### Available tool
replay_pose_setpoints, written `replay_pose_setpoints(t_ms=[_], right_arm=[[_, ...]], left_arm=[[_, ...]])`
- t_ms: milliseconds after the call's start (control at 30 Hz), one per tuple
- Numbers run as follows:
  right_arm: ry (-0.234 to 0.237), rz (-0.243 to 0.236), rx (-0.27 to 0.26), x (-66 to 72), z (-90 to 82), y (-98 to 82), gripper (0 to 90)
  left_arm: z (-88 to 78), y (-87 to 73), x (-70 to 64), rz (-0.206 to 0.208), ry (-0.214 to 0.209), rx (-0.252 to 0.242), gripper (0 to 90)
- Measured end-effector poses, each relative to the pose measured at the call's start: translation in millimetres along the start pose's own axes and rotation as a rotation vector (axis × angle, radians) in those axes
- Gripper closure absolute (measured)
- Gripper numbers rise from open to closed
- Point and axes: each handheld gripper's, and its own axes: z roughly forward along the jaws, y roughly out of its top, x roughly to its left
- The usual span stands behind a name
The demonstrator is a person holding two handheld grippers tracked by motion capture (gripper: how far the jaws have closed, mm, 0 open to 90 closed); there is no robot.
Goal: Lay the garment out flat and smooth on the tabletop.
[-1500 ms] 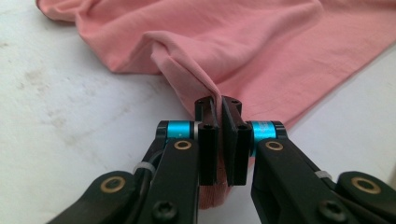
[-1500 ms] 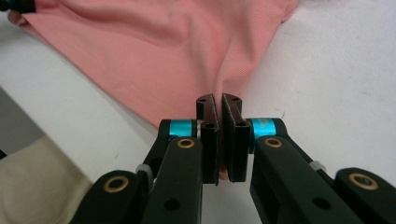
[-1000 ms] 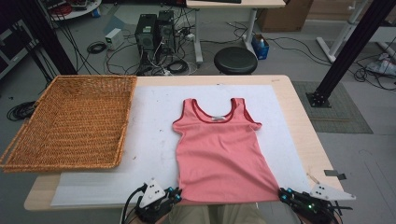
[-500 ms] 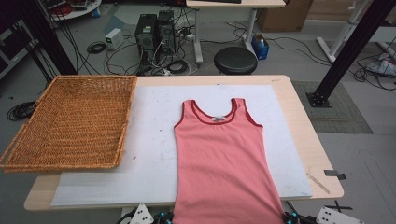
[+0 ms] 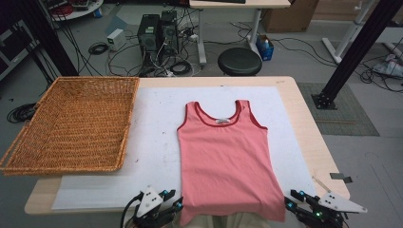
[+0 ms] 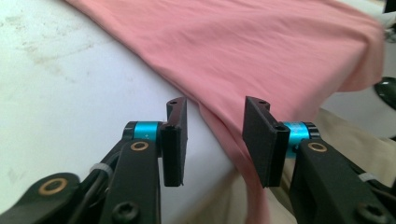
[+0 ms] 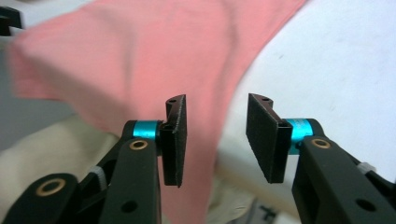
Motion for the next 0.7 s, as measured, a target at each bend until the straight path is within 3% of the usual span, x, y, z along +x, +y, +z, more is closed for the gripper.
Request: replay_pose_setpoints(t_ms=[133,233,367,500,600,700], right_arm=[[-0.046,-0.024,0.027,1.5,14.8,4.3,58.7],[-0.057,-0.065,0.039,7.5,21.8,4.3,58.4],[-0.061,-0.091,0.038,12.1,25.6,4.9,59.0],[-0.062,-0.084,0.034,12.1,26.7,5.0,64.0],[-0.045,-0.104,0.03,14.8,28.0,4.6,73.3],[-0.016,-0.106,0.024,14.0,27.6,3.4,85.6]], left_arm=[[12.1,0.5,-2.4,-0.005,0.035,-0.006,57.2],[12.7,-0.2,-6.1,0.024,0.056,-0.008,57.0],[13.5,-0.2,-8.7,0.031,0.035,-0.023,55.6],[20.2,2.0,-15.5,0.085,0.042,-0.006,56.5],[22.1,2.9,-16.3,0.1,0.008,-0.005,67.6],[19.5,2.6,-11.8,0.089,-0.02,-0.004,80.9]])
